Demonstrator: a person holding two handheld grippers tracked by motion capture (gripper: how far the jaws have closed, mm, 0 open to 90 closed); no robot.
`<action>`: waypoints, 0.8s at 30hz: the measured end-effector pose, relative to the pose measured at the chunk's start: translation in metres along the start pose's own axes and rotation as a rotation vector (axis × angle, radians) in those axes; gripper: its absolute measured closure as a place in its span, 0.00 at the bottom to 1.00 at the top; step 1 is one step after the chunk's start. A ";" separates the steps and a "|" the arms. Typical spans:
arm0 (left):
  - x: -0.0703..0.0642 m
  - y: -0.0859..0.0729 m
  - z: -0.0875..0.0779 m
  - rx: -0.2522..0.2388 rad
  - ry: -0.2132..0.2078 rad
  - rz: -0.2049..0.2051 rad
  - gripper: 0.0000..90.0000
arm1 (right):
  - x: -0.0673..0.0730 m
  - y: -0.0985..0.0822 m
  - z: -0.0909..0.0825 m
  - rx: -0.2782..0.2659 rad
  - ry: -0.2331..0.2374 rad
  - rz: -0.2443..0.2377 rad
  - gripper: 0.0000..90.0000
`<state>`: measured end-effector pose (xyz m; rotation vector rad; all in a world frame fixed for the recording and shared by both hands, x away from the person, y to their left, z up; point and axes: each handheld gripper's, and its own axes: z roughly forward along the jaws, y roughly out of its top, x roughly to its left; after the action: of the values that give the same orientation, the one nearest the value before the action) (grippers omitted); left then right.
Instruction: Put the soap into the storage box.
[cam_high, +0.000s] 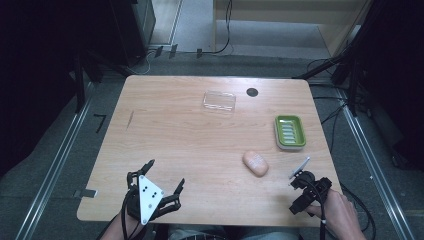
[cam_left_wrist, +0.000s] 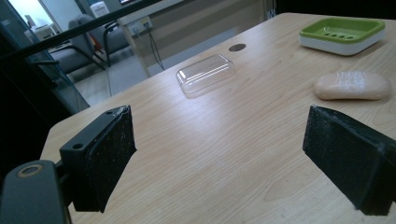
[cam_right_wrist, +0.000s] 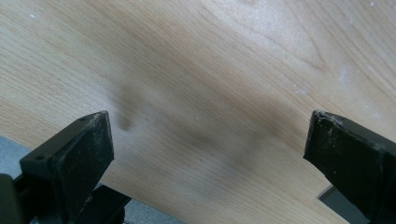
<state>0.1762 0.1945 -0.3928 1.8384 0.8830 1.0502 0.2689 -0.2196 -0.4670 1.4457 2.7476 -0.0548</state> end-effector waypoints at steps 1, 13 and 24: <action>0.000 0.000 0.001 0.000 -0.003 0.003 0.11 | 0.000 0.000 0.000 0.002 -0.002 -0.002 0.01; -0.001 -0.001 -0.003 -0.005 0.001 0.010 0.11 | 0.005 0.009 -0.005 -0.006 -0.009 -0.031 0.01; 0.001 -0.001 -0.002 0.001 0.003 -0.006 0.11 | 0.011 0.020 -0.009 -0.016 -0.013 -0.052 0.01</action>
<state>0.1746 0.1959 -0.3928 1.8343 0.8901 1.0490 0.2790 -0.1992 -0.4585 1.3658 2.7685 -0.0430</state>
